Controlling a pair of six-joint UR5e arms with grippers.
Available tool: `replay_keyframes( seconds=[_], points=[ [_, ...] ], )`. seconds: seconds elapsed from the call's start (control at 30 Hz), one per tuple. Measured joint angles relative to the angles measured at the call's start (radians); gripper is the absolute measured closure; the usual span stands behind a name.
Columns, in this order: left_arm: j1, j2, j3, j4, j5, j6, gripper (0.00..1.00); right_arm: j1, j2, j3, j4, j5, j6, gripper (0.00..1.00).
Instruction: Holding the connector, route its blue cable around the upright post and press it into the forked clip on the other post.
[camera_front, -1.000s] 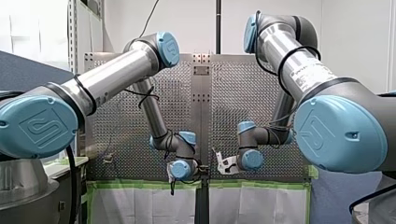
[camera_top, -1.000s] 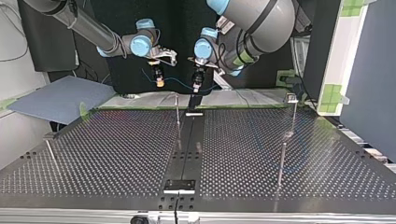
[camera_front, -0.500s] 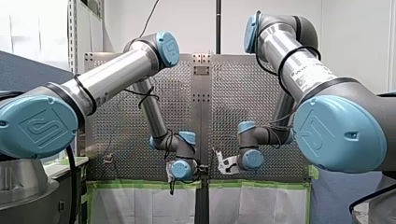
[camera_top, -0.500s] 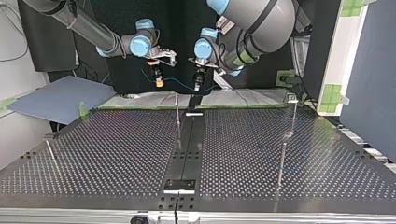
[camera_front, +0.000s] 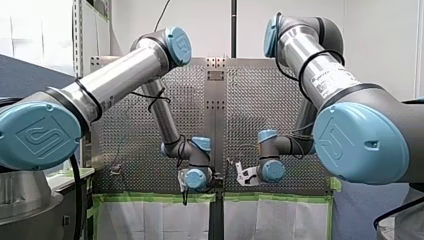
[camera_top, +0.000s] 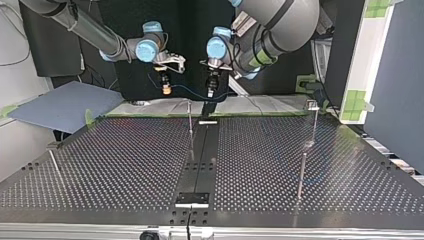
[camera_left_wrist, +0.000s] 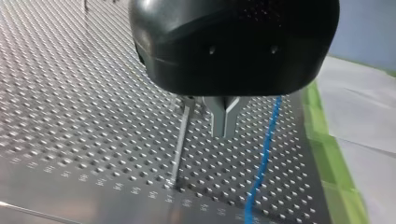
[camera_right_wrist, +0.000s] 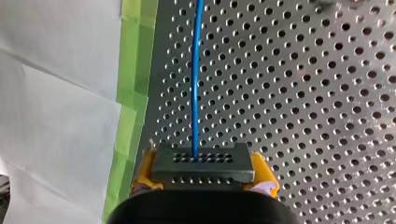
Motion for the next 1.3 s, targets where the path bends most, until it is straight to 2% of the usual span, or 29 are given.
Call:
replay_keyframes(
  seconds=[0.17, 0.43, 0.57, 0.8, 0.9, 0.97, 1.0, 1.07, 1.1, 1.13, 1.3],
  points=[
    [-0.005, 0.029, -0.019, 0.011, -0.007, 0.001, 1.00, -0.014, 0.000, 0.000, -0.004, -0.003, 0.002, 1.00],
    [-0.014, 0.037, -0.056, 0.041, -0.042, 0.000, 1.00, -0.033, 0.000, -0.001, -0.010, -0.006, 0.003, 1.00],
    [-0.017, 0.037, -0.078, 0.055, -0.054, 0.000, 1.00, -0.041, 0.000, 0.000, -0.013, -0.017, 0.003, 1.00],
    [-0.024, 0.038, -0.097, 0.076, -0.054, 0.000, 1.00, -0.045, -0.001, 0.000, -0.014, -0.023, 0.003, 1.00],
    [-0.022, 0.038, -0.098, 0.078, -0.040, -0.006, 0.94, -0.045, -0.001, 0.000, -0.014, -0.028, 0.002, 1.00],
    [-0.020, 0.038, -0.097, 0.079, -0.024, -0.015, 0.71, -0.045, -0.001, 0.000, -0.014, -0.030, 0.001, 1.00],
    [-0.019, 0.038, -0.097, 0.080, -0.017, -0.020, 0.71, -0.045, -0.001, 0.000, -0.014, -0.031, 0.001, 1.00],
    [-0.015, 0.038, -0.097, 0.082, -0.001, -0.030, 0.27, -0.045, -0.001, 0.000, -0.015, -0.032, 0.001, 1.00],
    [-0.014, 0.038, -0.097, 0.082, 0.006, -0.033, 0.27, -0.044, -0.001, 0.000, -0.015, -0.032, 0.001, 1.00],
    [-0.012, 0.038, -0.097, 0.083, 0.013, -0.035, 0.22, -0.044, -0.001, 0.000, -0.015, -0.032, 0.001, 1.00],
    [-0.004, 0.037, -0.089, 0.082, 0.017, -0.041, 0.22, -0.041, -0.001, 0.000, -0.013, -0.032, 0.000, 1.00]
  ],
)
